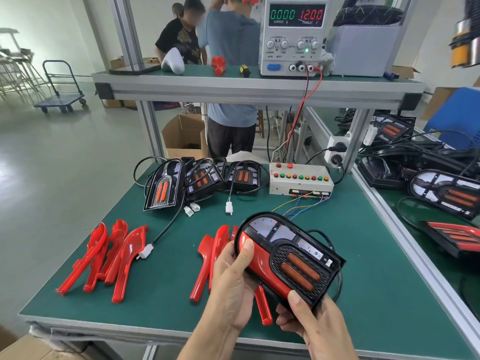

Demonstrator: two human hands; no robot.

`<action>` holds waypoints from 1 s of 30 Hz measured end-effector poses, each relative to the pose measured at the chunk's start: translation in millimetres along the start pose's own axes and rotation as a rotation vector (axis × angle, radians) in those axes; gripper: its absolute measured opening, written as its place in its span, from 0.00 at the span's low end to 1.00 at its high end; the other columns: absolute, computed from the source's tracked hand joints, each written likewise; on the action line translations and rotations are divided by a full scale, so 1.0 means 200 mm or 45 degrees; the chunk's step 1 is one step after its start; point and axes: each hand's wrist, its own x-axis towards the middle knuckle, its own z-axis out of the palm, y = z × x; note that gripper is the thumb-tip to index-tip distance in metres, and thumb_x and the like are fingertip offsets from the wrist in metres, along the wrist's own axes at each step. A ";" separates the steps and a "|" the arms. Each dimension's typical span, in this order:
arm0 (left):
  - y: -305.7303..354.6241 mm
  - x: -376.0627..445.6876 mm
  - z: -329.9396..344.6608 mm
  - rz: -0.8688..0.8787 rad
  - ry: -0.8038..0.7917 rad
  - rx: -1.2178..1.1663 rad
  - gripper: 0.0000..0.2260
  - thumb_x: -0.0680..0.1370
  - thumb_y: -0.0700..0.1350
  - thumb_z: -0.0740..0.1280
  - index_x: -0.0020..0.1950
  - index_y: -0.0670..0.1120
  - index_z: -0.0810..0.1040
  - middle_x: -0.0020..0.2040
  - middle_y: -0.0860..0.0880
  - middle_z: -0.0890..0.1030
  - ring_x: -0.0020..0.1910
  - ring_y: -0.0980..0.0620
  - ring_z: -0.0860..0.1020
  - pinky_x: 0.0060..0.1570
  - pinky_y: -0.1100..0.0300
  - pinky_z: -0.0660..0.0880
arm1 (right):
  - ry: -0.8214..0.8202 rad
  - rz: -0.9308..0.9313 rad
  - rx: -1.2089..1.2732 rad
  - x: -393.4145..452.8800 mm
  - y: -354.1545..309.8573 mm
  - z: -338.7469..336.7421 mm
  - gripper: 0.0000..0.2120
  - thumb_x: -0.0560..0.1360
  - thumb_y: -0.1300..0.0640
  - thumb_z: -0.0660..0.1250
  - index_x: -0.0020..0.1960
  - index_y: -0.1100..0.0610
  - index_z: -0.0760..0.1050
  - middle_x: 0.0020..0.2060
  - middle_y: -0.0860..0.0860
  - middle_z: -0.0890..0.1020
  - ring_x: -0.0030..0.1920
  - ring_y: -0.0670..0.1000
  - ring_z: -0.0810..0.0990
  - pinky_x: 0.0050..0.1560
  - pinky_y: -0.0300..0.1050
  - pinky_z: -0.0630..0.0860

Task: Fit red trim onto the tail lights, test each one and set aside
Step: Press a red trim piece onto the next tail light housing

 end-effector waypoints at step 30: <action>0.06 0.05 -0.05 -0.292 -0.252 0.062 0.24 0.78 0.58 0.69 0.64 0.42 0.82 0.65 0.37 0.80 0.63 0.42 0.81 0.63 0.45 0.77 | -0.058 0.067 0.007 0.03 -0.07 -0.06 0.24 0.68 0.49 0.74 0.58 0.63 0.78 0.36 0.64 0.83 0.33 0.58 0.78 0.34 0.48 0.76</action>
